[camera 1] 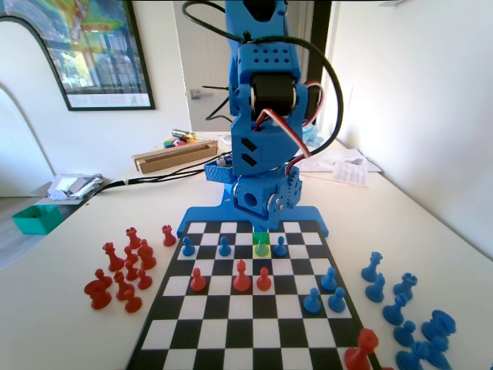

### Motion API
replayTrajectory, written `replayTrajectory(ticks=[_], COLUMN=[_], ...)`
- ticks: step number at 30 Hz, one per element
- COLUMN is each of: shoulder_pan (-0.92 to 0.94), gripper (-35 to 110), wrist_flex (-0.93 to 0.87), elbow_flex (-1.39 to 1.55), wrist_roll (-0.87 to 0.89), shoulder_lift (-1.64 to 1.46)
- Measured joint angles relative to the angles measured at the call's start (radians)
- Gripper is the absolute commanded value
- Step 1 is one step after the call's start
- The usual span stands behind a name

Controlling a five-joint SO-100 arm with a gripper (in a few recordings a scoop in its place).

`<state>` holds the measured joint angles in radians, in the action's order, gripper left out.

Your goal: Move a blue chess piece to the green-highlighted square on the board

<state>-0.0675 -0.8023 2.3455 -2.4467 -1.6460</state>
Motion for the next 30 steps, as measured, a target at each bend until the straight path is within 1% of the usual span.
replayTrajectory(ticks=[10,19,30], shoulder_pan=[-0.002,0.011,0.011], gripper=[4,1,1], wrist_flex=[0.069,0.063,-0.123], elbow_flex=[0.041,0.051,-0.008], wrist_roll=[-0.021,-0.052,-0.054], shoulder_lift=[0.017,0.017,0.017])
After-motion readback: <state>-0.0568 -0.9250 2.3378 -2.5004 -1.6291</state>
